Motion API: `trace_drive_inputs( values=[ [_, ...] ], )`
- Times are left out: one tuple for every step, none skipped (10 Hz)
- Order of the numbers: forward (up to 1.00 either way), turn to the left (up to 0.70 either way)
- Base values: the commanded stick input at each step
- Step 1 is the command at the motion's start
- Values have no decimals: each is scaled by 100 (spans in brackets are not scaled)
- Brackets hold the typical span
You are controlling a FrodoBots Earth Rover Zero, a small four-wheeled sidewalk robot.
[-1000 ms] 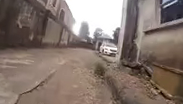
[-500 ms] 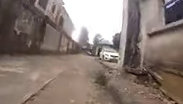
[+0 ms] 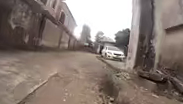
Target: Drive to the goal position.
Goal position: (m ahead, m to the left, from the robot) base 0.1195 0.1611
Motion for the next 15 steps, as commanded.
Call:
trace_drive_inputs(
  values=[
    [0, 0],
    [0, 0],
    [0, 0],
    [0, 0],
    [0, 0],
    [0, 0],
    [0, 0],
    [51, 0],
    [100, 0],
    [100, 0],
    [100, 0],
    [100, 0],
    [100, 0],
    [100, 0],
    [100, 0]
  ],
)
